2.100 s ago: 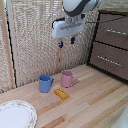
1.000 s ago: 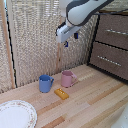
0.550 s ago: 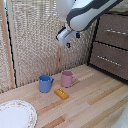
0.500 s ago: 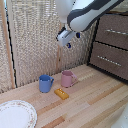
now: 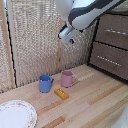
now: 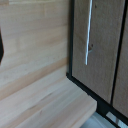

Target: Propose to navigate your clamp on the clench of the first drawer. Use gentle force to register to the cabinet. Send posterior your swing mandate till over it lurks, a cup of pink essence. Fortify your grip after aiming concentric with the pink cup’s periphery. Manoeuvre the pink towards the cabinet's top. Drop your compression till the cup is resting inside.

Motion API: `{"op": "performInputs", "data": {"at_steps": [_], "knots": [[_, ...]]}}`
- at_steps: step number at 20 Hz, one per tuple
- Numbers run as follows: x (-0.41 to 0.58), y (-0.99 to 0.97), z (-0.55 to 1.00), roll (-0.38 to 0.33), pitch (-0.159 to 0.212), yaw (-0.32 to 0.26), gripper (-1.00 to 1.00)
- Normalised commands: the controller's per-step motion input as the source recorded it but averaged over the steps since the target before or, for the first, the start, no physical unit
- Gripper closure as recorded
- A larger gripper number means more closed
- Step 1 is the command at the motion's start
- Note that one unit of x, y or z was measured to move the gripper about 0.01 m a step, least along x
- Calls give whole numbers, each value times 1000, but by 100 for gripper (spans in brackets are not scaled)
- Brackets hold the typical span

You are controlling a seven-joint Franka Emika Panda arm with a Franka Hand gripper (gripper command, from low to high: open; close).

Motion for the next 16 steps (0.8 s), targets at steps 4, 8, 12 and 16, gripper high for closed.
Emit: {"op": "performInputs", "data": {"at_steps": [4, 8, 12, 16], "knots": [[0, -133, 95, -372, 56, -62, -100], [0, -203, 0, -375, 7, -25, -100], [-1, -246, 0, -375, 0, -4, -100], [-23, -407, 0, -375, -3, 0, -100]]}}
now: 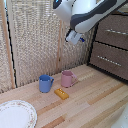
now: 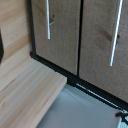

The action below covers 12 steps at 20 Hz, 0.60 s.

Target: Propose to navigate your clamp on the clench of the first drawer. Use gentle force to register to the cabinet. Send posterior your swing mandate till over it lurks, a cup of pink essence. Fortify your grip after aiming concentric with the pink cup’s periphery. Manoeuvre the pink towards the cabinet's top. Drop your compression till the cup is resting inside.

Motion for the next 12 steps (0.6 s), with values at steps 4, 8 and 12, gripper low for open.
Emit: {"op": "performInputs", "data": {"at_steps": [4, 8, 12], "knots": [[-80, -509, 0, -347, -27, 39, -100], [-114, -479, -1, -294, -2, 92, -100], [-170, -476, -11, -260, 1, 105, -100]]}}
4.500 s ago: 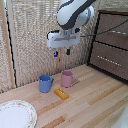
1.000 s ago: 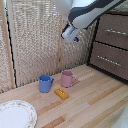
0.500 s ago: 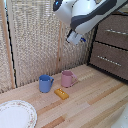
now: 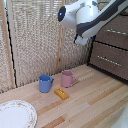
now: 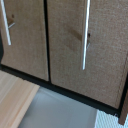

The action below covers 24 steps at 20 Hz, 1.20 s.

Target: Propose to navigate your clamp on the clench of the first drawer. Use gentle force to register to the cabinet. Send posterior your swing mandate till over it lurks, a cup of pink essence. Fortify your grip after aiming concentric with the pink cup’s periphery. Manoeuvre the pink towards the cabinet's top. Drop your compression till the cup is resting inside.

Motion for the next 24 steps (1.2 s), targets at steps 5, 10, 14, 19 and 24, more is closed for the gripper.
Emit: {"op": "performInputs", "data": {"at_steps": [5, 10, 14, 19, 24], "knots": [[-206, -447, -55, -226, 6, 128, -100], [-41, -355, -218, -122, 12, 240, -100], [0, -366, -261, -49, 36, 275, -100], [-197, -407, -48, -101, 2, 202, -100], [-437, -669, 278, -174, 0, 24, -100]]}}
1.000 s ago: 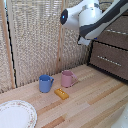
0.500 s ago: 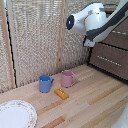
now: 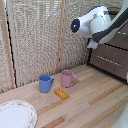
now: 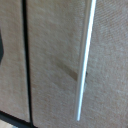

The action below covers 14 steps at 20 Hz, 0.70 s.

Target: Propose to navigate your clamp on the clench of the first drawer. Use gentle force to register to the cabinet. Send posterior your swing mandate till over it lurks, a cup of pink essence. Fortify your grip after aiming concentric with the pink cup’s periphery. Manoeuvre the pink towards the cabinet's top. Drop your compression till the cup is resting inside.

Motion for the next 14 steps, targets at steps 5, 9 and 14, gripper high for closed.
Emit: {"op": "performInputs", "data": {"at_steps": [5, 9, 14], "knots": [[-263, -756, 114, -98, 0, 0, -100], [-28, -825, -34, 0, 1, 77, -100], [-7, -495, -59, -11, 9, 76, 100]]}}
